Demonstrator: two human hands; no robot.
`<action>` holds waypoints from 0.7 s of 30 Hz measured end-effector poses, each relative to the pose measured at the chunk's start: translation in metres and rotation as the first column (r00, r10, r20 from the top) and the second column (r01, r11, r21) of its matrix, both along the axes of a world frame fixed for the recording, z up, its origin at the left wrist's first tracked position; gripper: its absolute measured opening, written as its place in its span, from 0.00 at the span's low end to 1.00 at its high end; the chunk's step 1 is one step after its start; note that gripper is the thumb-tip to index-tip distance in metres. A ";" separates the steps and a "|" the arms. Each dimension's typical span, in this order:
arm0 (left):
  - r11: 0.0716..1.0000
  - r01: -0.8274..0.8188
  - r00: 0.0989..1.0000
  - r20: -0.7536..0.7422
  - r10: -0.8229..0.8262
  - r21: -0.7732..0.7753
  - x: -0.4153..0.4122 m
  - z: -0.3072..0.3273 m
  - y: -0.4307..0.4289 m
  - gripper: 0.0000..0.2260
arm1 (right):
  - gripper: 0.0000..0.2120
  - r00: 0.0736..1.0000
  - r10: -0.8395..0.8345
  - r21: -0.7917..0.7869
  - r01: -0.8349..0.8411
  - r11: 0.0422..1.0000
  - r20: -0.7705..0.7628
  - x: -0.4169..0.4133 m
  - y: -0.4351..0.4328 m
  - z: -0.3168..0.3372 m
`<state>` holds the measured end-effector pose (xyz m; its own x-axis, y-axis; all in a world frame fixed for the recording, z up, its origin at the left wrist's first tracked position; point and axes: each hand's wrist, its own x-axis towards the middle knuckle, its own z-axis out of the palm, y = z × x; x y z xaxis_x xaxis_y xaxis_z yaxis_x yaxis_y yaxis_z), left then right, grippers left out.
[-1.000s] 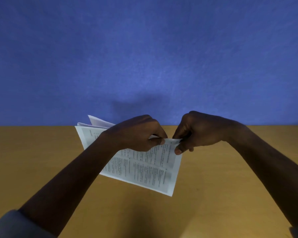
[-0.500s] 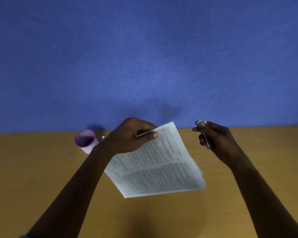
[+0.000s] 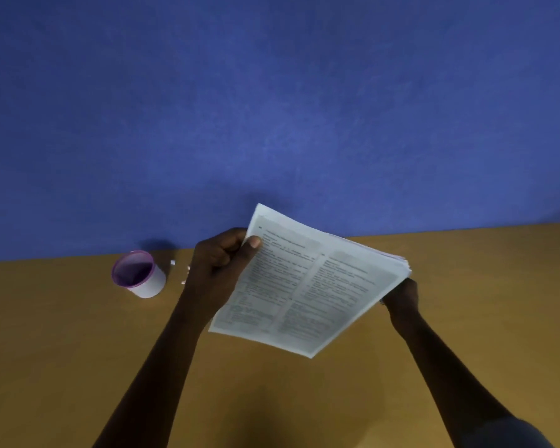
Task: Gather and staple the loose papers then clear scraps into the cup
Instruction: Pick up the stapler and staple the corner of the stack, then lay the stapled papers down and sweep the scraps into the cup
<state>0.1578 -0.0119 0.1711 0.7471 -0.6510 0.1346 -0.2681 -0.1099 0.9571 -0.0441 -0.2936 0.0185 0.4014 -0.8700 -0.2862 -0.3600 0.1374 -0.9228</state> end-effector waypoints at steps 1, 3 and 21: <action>1.000 -0.025 1.000 -0.019 0.024 -0.015 -0.001 -0.004 -0.001 0.10 | 0.09 0.997 -0.039 -0.051 0.036 0.998 -0.068 0.000 0.000 -0.003; 0.996 -0.068 0.996 -0.054 0.066 -0.055 -0.004 -0.009 -0.002 0.07 | 0.05 0.976 -0.060 -0.172 0.023 0.985 -0.210 0.003 -0.003 -0.011; 0.937 -0.321 0.935 -0.200 0.292 -0.135 -0.015 -0.033 0.000 0.18 | 0.15 0.864 -0.063 -0.400 -0.165 0.902 -0.499 0.052 -0.063 -0.078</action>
